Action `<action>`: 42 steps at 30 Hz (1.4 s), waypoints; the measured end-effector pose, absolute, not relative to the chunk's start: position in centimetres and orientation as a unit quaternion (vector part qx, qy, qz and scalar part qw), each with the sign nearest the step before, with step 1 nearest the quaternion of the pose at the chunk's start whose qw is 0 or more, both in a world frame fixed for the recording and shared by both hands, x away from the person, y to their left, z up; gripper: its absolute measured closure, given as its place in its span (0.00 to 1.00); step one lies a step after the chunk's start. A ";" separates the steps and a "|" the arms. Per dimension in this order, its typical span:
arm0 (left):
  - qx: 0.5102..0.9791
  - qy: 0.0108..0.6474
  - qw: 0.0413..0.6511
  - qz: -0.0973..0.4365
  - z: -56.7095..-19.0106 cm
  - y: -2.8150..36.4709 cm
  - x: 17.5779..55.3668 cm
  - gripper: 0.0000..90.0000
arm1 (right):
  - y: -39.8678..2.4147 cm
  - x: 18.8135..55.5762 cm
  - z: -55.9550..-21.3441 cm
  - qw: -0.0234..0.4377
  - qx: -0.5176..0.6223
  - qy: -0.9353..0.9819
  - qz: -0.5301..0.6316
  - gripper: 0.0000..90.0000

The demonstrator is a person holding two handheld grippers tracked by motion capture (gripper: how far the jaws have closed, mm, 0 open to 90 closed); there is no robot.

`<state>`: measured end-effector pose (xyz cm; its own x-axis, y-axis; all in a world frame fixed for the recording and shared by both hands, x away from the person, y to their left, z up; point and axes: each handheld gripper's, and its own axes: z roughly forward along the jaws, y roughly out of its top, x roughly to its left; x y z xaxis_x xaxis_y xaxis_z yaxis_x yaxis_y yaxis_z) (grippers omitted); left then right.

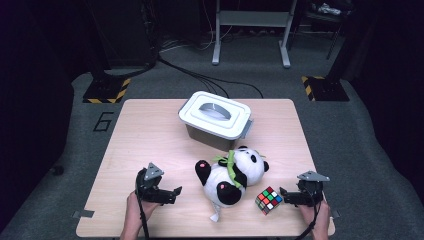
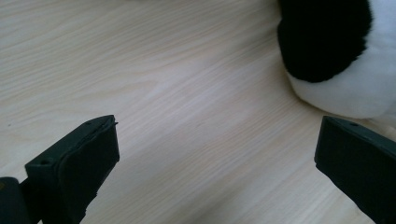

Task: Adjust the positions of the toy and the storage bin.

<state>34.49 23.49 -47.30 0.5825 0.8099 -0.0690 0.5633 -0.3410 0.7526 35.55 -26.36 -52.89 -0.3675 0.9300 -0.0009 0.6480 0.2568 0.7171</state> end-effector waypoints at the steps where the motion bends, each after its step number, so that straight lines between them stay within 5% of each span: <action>1: 0.805 0.422 0.385 0.160 -47.1 23.2 34.4 0.00 | -26.4 35.6 -52.9 0.219 0.518 0.762 0.322 0.00; 35: 0.843 0.287 0.436 0.129 -42.9 12.2 32.2 0.00 | -26.4 35.6 -52.9 0.219 0.518 0.762 0.322 0.00; 42: 0.848 0.277 0.434 0.123 -43.6 10.5 32.3 0.23 | -26.4 35.6 -52.9 0.219 0.518 0.762 0.322 0.00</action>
<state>32.30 10.54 -43.58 0.8159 0.5773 -0.0320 0.3636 -0.4693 0.8047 35.55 -26.37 -52.89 -0.3678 0.9299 -0.0006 0.6480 0.2568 0.7170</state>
